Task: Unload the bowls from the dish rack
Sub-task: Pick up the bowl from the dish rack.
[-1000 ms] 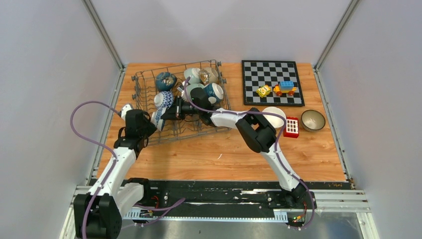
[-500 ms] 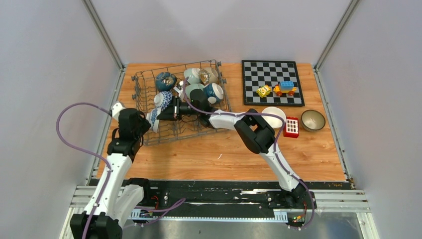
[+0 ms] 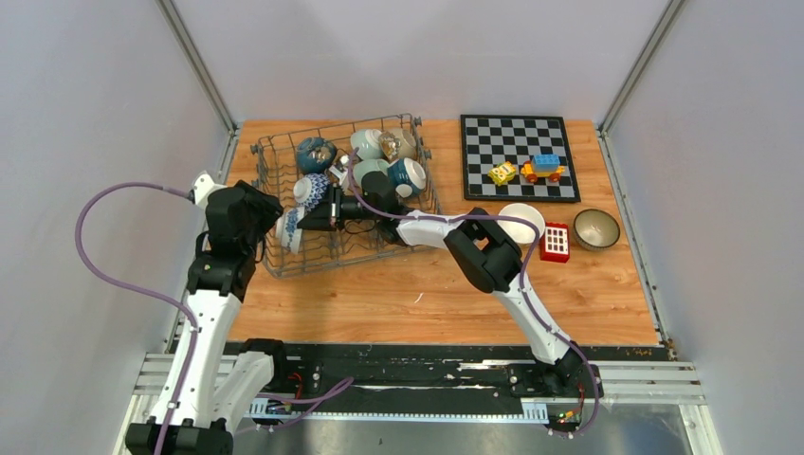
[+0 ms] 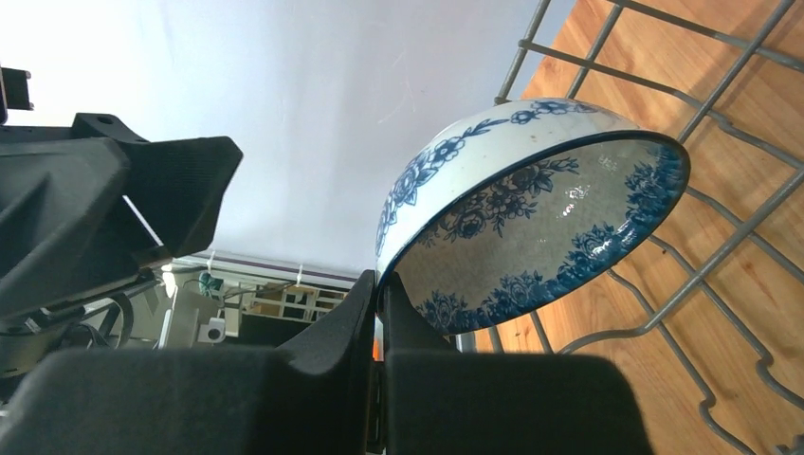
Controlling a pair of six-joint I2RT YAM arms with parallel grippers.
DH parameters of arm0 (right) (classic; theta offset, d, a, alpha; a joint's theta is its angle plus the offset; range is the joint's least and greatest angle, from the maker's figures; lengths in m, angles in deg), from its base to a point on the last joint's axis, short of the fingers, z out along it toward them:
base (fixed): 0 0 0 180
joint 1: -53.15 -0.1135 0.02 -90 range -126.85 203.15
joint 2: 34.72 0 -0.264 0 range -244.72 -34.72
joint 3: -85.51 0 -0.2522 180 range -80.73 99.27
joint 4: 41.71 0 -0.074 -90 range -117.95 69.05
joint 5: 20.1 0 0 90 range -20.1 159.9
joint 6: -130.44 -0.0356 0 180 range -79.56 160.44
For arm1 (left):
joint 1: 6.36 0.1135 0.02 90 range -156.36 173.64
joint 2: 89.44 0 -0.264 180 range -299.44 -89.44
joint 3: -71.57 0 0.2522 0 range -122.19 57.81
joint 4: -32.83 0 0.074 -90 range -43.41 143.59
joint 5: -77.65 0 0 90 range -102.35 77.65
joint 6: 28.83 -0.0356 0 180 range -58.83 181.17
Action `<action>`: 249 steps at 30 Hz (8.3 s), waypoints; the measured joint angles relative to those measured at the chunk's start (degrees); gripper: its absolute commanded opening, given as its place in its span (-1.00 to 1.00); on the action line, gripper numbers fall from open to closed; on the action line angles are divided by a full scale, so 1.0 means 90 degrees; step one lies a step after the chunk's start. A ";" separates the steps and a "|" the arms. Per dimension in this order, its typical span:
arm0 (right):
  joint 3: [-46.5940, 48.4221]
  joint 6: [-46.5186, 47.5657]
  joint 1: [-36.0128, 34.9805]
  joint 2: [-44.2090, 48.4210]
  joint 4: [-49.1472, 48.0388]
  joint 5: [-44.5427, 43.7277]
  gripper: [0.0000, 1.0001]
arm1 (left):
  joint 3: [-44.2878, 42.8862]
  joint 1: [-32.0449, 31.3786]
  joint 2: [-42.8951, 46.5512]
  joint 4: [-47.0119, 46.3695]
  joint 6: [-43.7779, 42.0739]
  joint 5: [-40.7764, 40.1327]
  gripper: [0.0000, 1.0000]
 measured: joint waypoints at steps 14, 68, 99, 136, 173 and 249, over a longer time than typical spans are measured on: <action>0.0143 -0.0189 -0.0073 0.0015 -0.0323 0.0277 -1.00 | -0.0823 0.0000 -0.0010 0.0418 -0.0498 0.0126 0.43; -0.4027 0.6747 0.0724 0.7067 0.7062 -0.1212 -1.00 | -0.0814 -0.1472 -0.0707 0.0440 -0.0945 0.2917 1.00; -0.4777 0.8650 -0.1656 0.7839 0.8157 -0.4707 -1.00 | 0.0469 -0.3062 -0.0308 0.0379 -0.0600 0.3359 1.00; -0.5343 1.1633 -0.5032 0.8262 0.8179 -0.8026 -1.00 | -0.0789 -0.4573 -0.1741 0.0848 -0.2453 0.3347 0.98; -0.5302 1.1888 -0.5277 0.8262 0.8349 -0.7742 -1.00 | -0.3026 -0.5724 -0.4075 0.2827 -0.4821 0.2130 -0.06; -0.3322 0.4486 -0.1654 0.8801 0.8884 -0.8077 0.34 | -0.0886 -0.4131 -0.1088 0.1326 0.0221 0.0687 -1.00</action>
